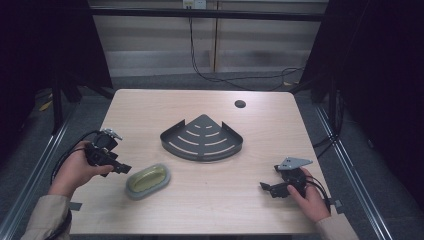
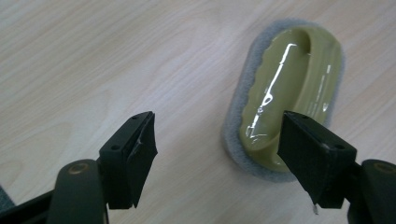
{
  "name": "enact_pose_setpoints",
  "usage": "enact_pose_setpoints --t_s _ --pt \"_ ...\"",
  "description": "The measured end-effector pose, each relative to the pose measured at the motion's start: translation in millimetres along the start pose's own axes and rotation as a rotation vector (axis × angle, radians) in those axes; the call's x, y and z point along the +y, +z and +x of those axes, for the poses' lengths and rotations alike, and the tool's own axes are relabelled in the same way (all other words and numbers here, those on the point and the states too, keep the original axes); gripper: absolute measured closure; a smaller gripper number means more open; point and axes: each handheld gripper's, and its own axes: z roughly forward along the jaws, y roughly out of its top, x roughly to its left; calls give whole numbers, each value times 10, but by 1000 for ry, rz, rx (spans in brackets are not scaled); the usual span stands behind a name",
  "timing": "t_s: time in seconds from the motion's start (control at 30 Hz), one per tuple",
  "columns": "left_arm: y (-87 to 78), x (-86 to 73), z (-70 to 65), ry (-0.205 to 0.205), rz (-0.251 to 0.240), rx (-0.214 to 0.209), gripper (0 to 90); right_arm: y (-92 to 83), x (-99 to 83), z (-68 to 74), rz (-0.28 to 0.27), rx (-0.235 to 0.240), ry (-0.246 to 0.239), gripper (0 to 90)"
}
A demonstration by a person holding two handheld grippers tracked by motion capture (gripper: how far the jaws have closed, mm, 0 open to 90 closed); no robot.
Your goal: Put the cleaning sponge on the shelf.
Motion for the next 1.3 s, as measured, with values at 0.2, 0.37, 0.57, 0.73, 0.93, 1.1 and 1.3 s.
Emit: enact_pose_setpoints --t_s 0.2,0.37,0.57,0.73,0.93,1.1,1.3 --pt "9 93 -80 28 17 -27 292 1 0 -1 0 0 -2 105" --pt "25 158 -175 65 42 -51 307 0 0 0 0 0 0 105" --pt "56 221 -254 87 79 -70 318 0 0 1 2 -2 -2 103" --pt "89 256 -296 107 120 -74 337 0 0 1 2 -2 -2 103" --pt "138 292 -334 122 165 -86 370 0 0 1 2 -2 -2 103" --pt "188 334 -364 138 198 -97 408 0 0 1 2 -2 -1 103" --pt "254 391 -414 166 234 -90 445 -1 0 1 2 -2 -1 103"
